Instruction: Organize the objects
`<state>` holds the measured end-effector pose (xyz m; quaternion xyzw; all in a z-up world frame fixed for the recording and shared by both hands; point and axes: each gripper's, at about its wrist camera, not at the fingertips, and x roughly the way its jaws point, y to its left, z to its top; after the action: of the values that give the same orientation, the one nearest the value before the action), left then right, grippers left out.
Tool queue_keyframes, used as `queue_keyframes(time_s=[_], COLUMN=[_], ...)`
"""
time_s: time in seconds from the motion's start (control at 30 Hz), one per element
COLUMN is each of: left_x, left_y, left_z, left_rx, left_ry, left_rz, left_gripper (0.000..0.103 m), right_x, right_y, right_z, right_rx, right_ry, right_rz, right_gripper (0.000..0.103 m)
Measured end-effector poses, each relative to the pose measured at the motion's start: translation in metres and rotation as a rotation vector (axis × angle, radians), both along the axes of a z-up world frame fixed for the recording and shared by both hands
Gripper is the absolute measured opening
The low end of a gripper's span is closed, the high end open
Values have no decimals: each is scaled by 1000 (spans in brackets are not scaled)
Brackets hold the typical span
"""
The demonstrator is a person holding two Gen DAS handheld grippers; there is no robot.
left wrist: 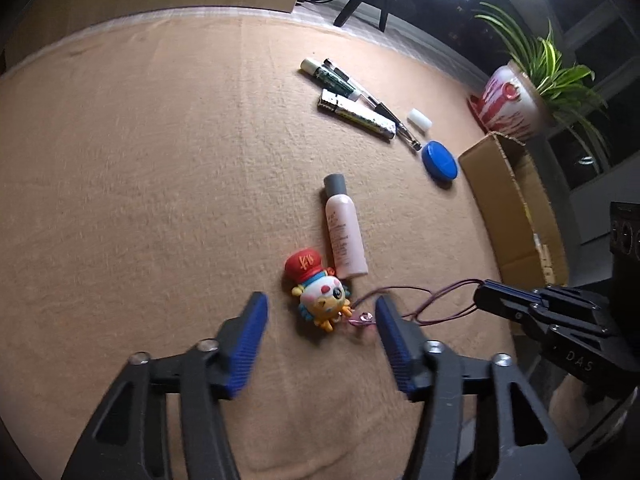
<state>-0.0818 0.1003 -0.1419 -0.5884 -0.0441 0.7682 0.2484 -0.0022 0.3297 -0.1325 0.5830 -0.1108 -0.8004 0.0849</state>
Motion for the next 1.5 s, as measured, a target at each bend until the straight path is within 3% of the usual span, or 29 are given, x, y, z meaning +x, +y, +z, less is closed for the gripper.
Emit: queue_keyframes(time_s=[0.13, 0.27, 0.4, 0.47, 0.67, 0.77, 0.83, 1.0, 1.2, 1.27, 1.4, 1.5], left_x=[-4, -6, -4, -5, -5, -4, -4, -4, 0, 1, 3, 4], left_y=[7, 17, 20, 19, 13, 6, -1, -14, -24, -26, -29, -28], left_z=[-3, -8, -12, -11, -12, -12, -11, -11, -8, -6, 1, 7], left_rx=[-18, -62, -110, -113, -117, -117, -112, -107, -92, -83, -67, -56], left_ry=[-8, 1, 20, 27, 33, 32, 29, 26, 24, 25, 34, 40], left_rz=[3, -7, -14, -18, -16, -2, 13, 42, 63, 70, 79, 80], left_gripper=[61, 60, 43, 36, 35, 35, 31, 31, 31, 31, 31, 31], right_x=[4, 8, 11, 12, -3, -10, -14, -24, -31, -30, -25, -22], right_y=[19, 35, 38, 41, 33, 23, 17, 1, -34, -44, -46, -39], right_z=[-7, -3, 12, 22, 17, 5, -5, -24, -39, -41, -38, -36], right_rx=[82, 42, 104, 77, 7, 15, 21, 42, 166, 222, 251, 222], right_ry=[-9, 12, 72, 102, 53, 23, 10, -18, -15, -13, -2, -11], right_rz=[-79, -122, -149, -165, -86, -55, -40, -1, 96, 121, 142, 134], right_gripper=[2, 2, 2, 2, 5, 22, 43, 50, 59, 58, 7, 4])
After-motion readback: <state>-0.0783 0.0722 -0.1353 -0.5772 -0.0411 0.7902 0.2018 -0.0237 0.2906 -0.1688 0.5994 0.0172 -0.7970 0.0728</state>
